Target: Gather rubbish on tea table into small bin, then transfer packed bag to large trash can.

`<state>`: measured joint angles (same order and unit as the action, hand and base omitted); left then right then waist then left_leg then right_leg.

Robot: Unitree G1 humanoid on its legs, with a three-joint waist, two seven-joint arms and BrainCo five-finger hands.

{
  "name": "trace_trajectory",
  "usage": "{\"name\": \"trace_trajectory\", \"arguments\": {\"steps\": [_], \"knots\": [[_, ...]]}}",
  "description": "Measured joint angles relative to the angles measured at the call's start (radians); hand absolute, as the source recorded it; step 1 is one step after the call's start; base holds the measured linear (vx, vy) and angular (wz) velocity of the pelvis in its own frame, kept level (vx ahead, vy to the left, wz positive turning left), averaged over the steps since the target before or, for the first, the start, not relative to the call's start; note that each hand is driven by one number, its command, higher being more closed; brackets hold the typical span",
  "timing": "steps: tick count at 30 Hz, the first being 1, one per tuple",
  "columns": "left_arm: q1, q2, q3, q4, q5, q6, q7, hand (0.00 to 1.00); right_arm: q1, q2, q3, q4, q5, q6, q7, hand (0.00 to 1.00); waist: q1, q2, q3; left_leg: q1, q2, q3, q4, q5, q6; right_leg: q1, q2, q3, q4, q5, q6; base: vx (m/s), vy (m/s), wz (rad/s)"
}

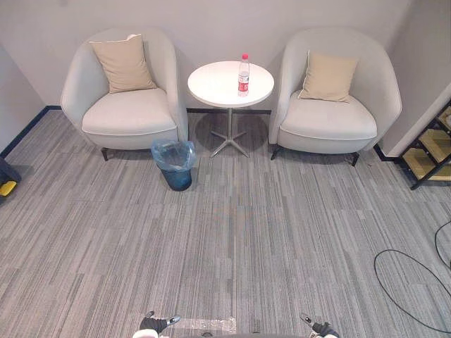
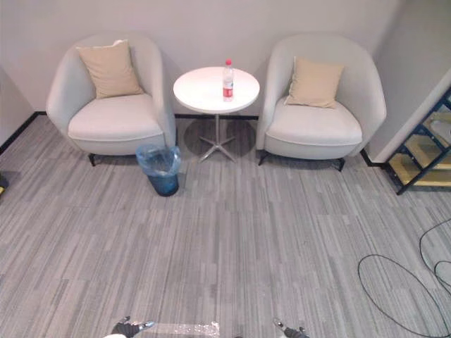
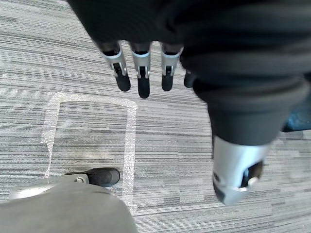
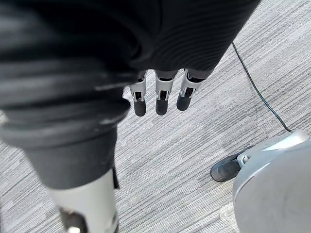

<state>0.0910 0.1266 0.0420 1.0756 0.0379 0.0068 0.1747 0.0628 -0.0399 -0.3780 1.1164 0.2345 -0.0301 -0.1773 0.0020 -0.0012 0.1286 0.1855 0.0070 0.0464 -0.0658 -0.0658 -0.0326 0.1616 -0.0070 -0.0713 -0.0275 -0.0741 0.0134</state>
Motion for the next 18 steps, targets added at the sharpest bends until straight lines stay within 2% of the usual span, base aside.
{"name": "trace_trajectory", "arguments": {"steps": [18], "knots": [[0.0,0.01,-0.002,0.017,-0.001,0.001,-0.002,0.0,0.002,-0.002,0.028,0.001,-0.002,0.001,0.004,0.0,0.001,-0.012,0.0,0.006,0.002,0.004,-0.003,-0.001,0.0,0.013,0.003,0.0,-0.018,0.005,-0.001,-0.03,-0.013,0.0]]}}
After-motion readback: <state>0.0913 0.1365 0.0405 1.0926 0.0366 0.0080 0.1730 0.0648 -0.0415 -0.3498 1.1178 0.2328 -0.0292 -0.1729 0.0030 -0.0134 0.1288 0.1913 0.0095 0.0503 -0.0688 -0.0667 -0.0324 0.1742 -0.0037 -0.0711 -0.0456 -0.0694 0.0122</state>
